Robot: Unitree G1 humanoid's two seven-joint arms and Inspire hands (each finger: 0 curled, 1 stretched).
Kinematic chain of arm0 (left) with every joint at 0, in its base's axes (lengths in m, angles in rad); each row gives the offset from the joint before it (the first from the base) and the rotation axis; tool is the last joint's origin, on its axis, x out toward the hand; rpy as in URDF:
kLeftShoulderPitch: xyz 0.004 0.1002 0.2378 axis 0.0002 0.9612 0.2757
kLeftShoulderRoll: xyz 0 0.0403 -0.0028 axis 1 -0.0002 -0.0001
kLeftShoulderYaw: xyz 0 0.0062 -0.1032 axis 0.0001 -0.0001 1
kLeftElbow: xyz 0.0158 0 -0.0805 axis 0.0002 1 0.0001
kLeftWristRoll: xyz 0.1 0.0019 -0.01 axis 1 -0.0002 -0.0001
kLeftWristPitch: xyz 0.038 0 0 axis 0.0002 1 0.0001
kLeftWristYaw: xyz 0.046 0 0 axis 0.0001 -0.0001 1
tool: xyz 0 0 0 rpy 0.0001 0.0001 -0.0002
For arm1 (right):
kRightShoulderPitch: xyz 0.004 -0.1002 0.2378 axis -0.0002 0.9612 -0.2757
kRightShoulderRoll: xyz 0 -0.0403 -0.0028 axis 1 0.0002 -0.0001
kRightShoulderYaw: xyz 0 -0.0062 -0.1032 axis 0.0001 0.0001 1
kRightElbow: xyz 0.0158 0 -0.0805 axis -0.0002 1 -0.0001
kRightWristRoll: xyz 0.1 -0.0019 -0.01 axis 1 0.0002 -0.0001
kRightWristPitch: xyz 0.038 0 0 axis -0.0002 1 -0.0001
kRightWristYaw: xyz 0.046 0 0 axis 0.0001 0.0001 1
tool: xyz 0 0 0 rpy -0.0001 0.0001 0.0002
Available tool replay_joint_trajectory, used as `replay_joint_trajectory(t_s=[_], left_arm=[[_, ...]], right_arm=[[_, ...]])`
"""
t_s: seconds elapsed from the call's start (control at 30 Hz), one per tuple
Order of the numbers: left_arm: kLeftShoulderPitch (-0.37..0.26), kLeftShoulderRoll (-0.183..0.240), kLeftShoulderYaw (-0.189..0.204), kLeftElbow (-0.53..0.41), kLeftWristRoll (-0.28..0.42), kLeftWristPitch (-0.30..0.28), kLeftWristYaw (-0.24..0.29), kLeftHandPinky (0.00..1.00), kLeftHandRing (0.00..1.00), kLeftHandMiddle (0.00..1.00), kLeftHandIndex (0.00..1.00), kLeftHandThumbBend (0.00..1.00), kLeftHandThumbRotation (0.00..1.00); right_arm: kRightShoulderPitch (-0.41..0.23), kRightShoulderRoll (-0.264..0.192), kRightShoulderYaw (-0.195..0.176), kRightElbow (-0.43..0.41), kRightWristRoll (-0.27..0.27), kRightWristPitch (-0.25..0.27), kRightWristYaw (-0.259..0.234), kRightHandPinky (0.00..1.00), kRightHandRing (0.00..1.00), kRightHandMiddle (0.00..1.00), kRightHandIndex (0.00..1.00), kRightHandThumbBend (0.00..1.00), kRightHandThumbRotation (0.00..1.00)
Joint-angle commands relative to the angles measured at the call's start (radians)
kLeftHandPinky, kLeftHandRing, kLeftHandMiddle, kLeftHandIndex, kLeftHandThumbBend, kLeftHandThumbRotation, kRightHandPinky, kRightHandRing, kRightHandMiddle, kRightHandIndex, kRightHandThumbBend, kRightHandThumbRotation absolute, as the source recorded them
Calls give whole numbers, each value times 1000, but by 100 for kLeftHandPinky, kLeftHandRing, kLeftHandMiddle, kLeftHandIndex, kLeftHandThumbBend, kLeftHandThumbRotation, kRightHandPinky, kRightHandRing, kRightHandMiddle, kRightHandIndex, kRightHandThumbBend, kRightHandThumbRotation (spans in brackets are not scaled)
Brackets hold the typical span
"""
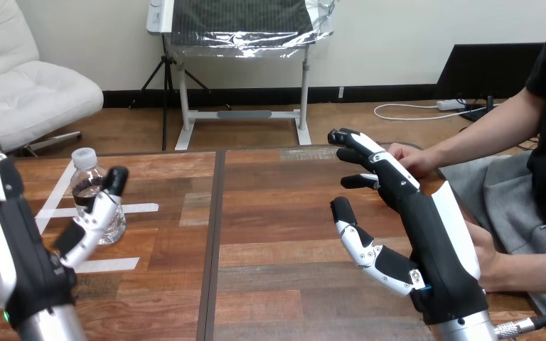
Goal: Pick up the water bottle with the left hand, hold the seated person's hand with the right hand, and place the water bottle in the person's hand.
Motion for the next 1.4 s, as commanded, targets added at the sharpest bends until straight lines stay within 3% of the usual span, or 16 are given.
replay_joint_trajectory(t_s=[0.0, 0.27, 0.43, 0.63, 1.37], left_arm=[[-101, 47, 14, 48, -20, 42, -41, 100, 100, 100, 100, 89, 50], [-165, 91, 17, 118, -21, 126, -91, 97, 100, 100, 100, 92, 53], [-198, 114, 10, 164, -28, 150, -116, 94, 100, 100, 100, 93, 53], [-308, 152, -7, 296, -40, 228, -175, 88, 97, 98, 100, 92, 48], [-467, 201, -65, 505, -3, 290, -164, 85, 93, 95, 98, 92, 46]], right_arm=[[-69, 15, -18, -9, 7, -1, 0, 71, 84, 90, 84, 14, 0], [-72, 13, -20, -8, 5, -4, -2, 70, 84, 90, 84, 14, 0], [-77, 13, -21, 0, 4, -9, -4, 70, 85, 90, 84, 14, 0], [-86, 10, -24, 6, 4, -12, -4, 71, 85, 90, 84, 14, 0], [-94, 5, -29, 1, 6, 4, 11, 71, 85, 90, 83, 15, 0]])
